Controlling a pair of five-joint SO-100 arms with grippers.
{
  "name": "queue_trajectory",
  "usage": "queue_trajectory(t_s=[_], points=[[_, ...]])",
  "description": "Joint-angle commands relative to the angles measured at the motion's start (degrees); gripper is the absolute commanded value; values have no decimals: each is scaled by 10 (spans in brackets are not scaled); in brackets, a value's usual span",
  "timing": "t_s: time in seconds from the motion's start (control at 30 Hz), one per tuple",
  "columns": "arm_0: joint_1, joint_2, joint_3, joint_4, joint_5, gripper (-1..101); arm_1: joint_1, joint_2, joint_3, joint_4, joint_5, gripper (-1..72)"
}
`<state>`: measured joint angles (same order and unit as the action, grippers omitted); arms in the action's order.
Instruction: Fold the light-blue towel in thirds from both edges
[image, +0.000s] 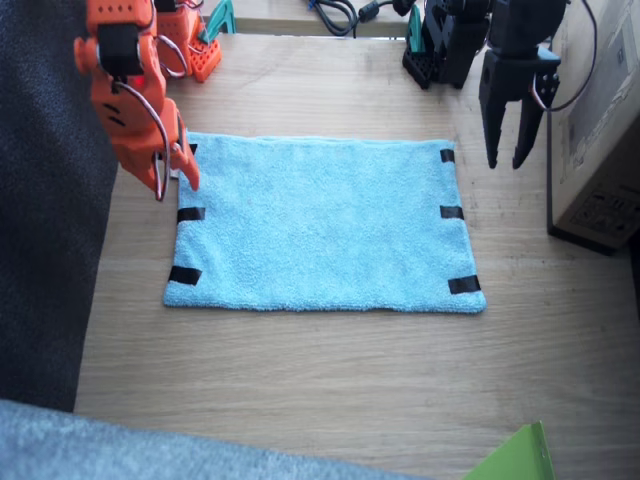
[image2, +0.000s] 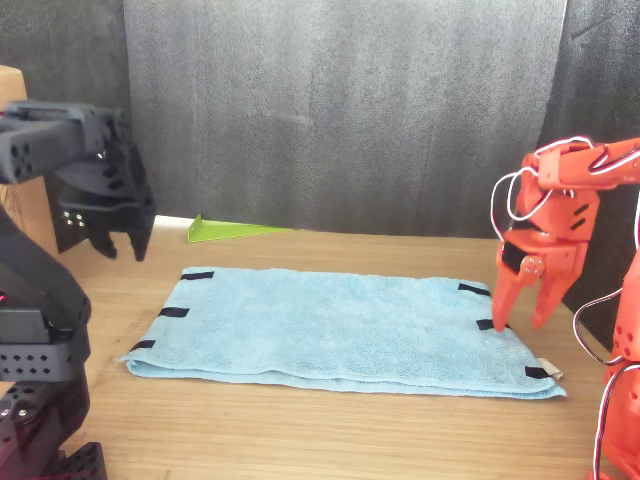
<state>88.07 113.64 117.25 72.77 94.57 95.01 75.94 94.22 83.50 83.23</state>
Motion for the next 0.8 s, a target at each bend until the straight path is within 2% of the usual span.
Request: queue_trajectory(t_s=[0.0,0.77], points=[[-2,23,4,7,12,189,6,27,3,-5,4,270],[-4,45,24,5,19,177,27,-17,-4,-24,11,275]])
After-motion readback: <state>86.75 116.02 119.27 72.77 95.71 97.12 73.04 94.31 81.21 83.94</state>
